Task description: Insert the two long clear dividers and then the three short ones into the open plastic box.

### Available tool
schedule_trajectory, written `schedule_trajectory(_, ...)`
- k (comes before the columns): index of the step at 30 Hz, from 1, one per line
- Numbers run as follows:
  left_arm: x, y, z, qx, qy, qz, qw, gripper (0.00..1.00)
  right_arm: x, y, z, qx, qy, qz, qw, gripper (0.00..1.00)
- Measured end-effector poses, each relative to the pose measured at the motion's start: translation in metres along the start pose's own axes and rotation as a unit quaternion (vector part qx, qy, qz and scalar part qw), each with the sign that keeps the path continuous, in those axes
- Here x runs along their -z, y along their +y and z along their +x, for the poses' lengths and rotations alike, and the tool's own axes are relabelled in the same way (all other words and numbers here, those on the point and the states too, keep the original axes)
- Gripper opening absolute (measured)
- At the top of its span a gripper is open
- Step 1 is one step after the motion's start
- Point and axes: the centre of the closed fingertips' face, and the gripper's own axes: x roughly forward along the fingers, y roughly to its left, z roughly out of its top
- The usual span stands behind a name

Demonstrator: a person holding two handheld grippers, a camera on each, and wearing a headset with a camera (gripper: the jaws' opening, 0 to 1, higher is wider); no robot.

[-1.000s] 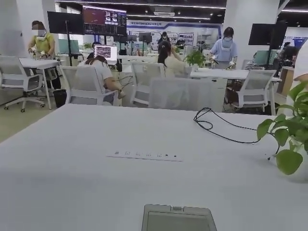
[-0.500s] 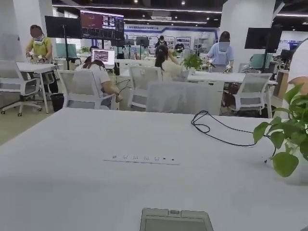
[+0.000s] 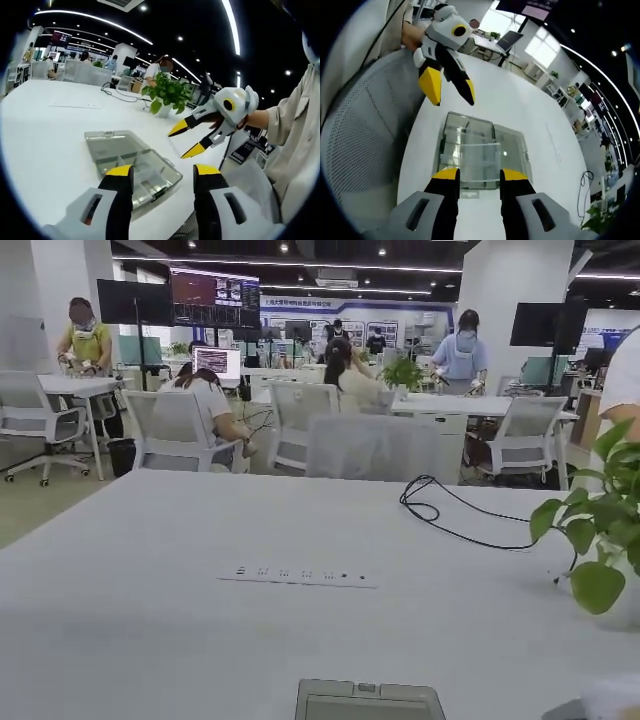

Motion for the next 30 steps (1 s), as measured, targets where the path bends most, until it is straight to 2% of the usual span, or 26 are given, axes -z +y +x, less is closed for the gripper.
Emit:
schedule_trajectory(10,-0.005,-0.005,0.003,0.013,-0.024,-0.038,0.9989,0.36,-0.032,0.003,0.010,-0.001,-0.035,-0.014,0.9993,0.32)
schedule_trajectory(16,-0.009,-0.009,0.005,0.024,-0.039,-0.059,0.9972,0.25,-0.043,0.006,0.012,-0.005,-0.047,-0.020,0.9987,0.32)
schedule_trajectory(22,-0.009,-0.012,0.007,0.031,-0.040,-0.070,0.9963,0.17,-0.056,0.007,0.013,-0.001,-0.061,-0.033,0.9976,0.32)
schedule_trajectory(30,-0.010,-0.012,0.008,0.033,-0.044,-0.085,0.9949,0.05,-0.063,0.007,0.014,0.003,-0.068,-0.041,0.9969,0.32)
